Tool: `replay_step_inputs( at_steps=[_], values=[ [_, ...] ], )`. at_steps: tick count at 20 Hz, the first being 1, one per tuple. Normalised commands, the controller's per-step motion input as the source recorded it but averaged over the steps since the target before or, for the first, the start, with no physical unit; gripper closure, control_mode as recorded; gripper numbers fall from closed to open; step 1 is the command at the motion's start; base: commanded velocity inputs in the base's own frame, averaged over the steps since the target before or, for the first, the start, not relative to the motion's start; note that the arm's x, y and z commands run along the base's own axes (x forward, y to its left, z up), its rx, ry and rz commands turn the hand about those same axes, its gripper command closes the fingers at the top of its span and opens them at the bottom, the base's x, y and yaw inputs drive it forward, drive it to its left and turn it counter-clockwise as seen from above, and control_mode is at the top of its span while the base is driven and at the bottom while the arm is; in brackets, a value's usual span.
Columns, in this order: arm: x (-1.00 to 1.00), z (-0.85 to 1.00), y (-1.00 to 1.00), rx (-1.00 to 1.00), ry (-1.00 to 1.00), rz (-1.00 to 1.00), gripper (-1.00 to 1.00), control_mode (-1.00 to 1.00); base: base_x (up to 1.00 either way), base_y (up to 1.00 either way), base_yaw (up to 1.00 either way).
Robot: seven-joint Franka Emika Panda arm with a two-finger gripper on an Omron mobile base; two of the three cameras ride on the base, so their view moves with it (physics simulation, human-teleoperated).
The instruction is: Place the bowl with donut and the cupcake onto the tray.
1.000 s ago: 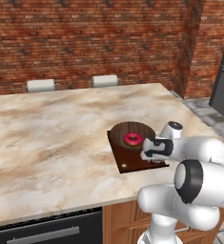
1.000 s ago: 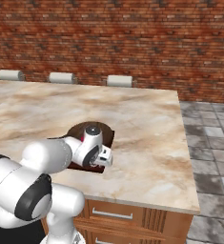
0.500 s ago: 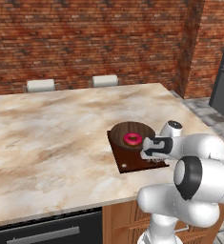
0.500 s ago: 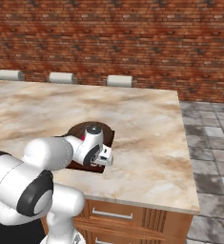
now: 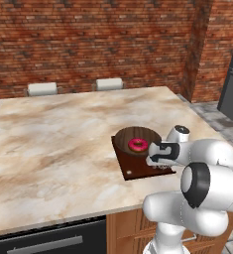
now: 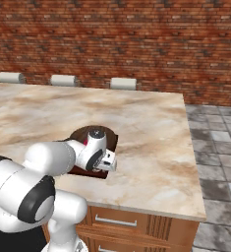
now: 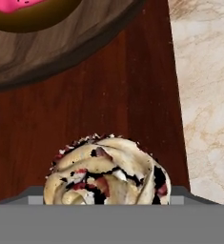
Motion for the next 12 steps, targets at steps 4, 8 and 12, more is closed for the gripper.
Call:
replay_step_inputs(
  at_steps=[4,8,12],
  values=[
    [0.0,0.0,0.0,0.0,0.0,0.0,-1.0,-1.0,0.0,0.0,0.0],
    [0.03,0.0,0.0,0.0,0.0,0.0,-1.0,-1.0,0.0,0.0,0.0],
    [0.0,0.04,0.0,0.0,-0.02,0.02,-1.0,-1.0,0.0,0.0,0.0]
  ],
)
